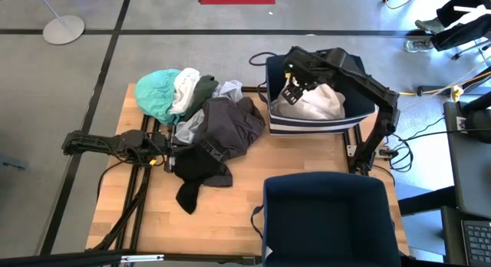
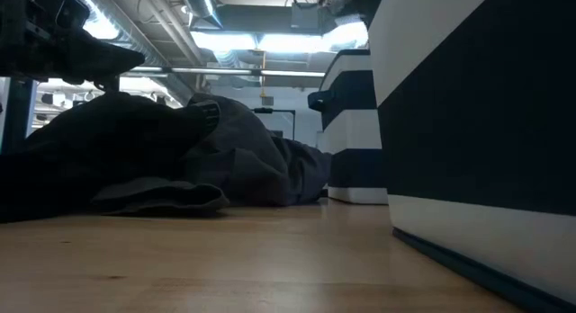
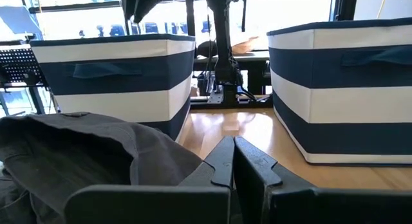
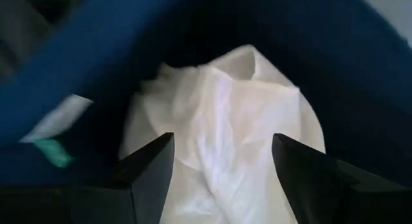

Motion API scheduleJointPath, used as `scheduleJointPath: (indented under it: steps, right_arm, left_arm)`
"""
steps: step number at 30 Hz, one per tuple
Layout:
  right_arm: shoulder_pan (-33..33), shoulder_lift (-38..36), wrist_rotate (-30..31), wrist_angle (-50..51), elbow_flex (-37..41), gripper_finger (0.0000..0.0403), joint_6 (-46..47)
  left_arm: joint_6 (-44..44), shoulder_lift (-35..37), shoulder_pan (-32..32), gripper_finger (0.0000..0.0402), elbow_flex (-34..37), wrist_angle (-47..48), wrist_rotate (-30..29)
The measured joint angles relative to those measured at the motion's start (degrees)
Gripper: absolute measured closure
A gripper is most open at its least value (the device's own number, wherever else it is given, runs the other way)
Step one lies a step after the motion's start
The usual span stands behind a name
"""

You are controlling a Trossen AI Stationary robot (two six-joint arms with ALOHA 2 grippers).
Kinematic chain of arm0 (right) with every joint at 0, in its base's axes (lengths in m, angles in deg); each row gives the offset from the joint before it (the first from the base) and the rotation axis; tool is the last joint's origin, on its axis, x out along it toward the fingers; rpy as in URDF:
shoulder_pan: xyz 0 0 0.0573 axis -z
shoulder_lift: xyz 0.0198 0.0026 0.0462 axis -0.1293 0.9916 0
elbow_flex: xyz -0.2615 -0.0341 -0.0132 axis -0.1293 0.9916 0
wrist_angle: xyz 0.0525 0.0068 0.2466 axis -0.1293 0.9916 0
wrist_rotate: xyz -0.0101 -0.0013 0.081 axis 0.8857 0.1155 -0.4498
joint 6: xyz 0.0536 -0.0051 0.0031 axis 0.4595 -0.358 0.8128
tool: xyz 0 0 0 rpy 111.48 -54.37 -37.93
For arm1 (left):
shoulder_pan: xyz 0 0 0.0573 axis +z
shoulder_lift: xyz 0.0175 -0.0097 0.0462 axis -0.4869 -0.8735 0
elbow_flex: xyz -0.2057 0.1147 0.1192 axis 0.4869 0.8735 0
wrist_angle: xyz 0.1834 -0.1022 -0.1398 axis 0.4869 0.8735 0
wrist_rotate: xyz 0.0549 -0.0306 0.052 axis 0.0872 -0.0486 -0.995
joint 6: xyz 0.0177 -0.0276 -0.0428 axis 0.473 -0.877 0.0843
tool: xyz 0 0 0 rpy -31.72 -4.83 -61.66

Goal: Sort clothes
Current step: Put the black boxer into the top blue laundry organizer

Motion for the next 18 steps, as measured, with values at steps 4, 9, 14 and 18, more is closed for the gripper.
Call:
scheduleJointPath:
  steps: [4, 9, 14, 18]
  right_arm:
    - [-3.64, -0.03, 0.07, -5.11, -0.71, 0.0143, -2.10]
    - [-9.65, -0.02, -0.06, -17.19, 0.33, 0.0143, -7.25]
    - [-15.55, 0.04, -0.78, -31.30, 3.33, 0.0143, -13.98]
    - [-19.30, 0.36, -4.31, -40.54, 7.26, 0.0143, -18.67]
  left_arm:
    - [0.00, 0.00, 0.00, 0.0401, 0.00, 0.02, 0.00]
    - [-0.72, 0.00, 0.00, 0.0402, 0.00, 0.00, 0.00]
    - [-1.47, 0.00, 0.00, 0.0402, 0.00, 0.02, 0.02]
    - [-1.44, 0.00, 0.00, 0.0402, -0.02, 0.02, 0.02]
